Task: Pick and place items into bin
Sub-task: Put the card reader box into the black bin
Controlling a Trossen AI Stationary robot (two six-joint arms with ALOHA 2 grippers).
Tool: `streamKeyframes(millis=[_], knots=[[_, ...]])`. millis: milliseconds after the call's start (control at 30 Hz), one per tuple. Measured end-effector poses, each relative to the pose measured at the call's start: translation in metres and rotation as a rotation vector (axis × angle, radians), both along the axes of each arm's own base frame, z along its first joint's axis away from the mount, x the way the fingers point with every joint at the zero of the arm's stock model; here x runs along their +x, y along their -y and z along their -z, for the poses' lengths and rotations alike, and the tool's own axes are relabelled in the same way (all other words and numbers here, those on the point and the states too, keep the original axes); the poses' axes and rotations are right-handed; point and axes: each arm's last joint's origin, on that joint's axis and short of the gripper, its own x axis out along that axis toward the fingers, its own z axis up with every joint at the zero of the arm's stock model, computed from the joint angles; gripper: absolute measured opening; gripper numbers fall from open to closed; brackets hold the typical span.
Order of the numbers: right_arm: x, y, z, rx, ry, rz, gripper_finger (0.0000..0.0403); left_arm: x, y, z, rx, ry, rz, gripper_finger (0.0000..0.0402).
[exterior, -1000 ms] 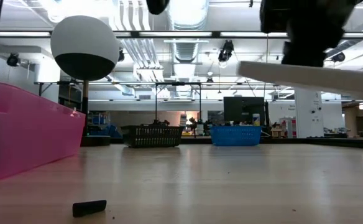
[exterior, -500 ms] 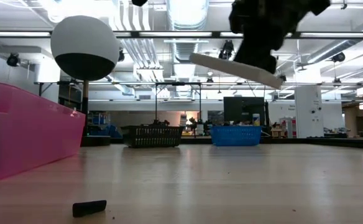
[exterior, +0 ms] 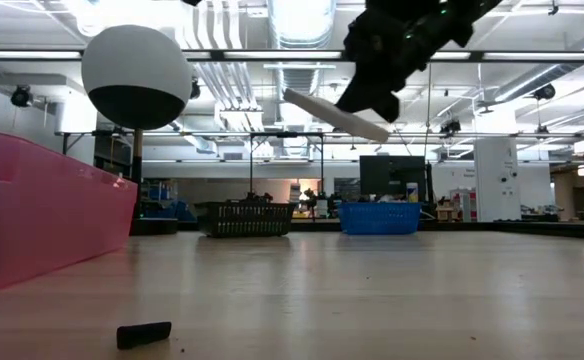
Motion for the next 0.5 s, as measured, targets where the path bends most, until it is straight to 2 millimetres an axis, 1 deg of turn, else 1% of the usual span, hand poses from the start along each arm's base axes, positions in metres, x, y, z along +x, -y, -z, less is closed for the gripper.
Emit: streamKeyframes(millis=[100,267,500], knots=[[0.007,0.018,-0.003,-0.036,0.010,-0.042,0.0008,-0.005,-0.002,-0.004,0.011,0.018,-0.055,0.0116],[0.026,0.054,-0.006,-0.096,0.027,-0.106,0.0008,-0.010,-0.005,-0.007,0.026,0.031,-0.135,0.0116],[0.057,0.103,-0.008,-0.239,-0.052,-0.197,0.0008,-0.018,-0.007,-0.012,0.036,0.057,-0.207,0.0116]])
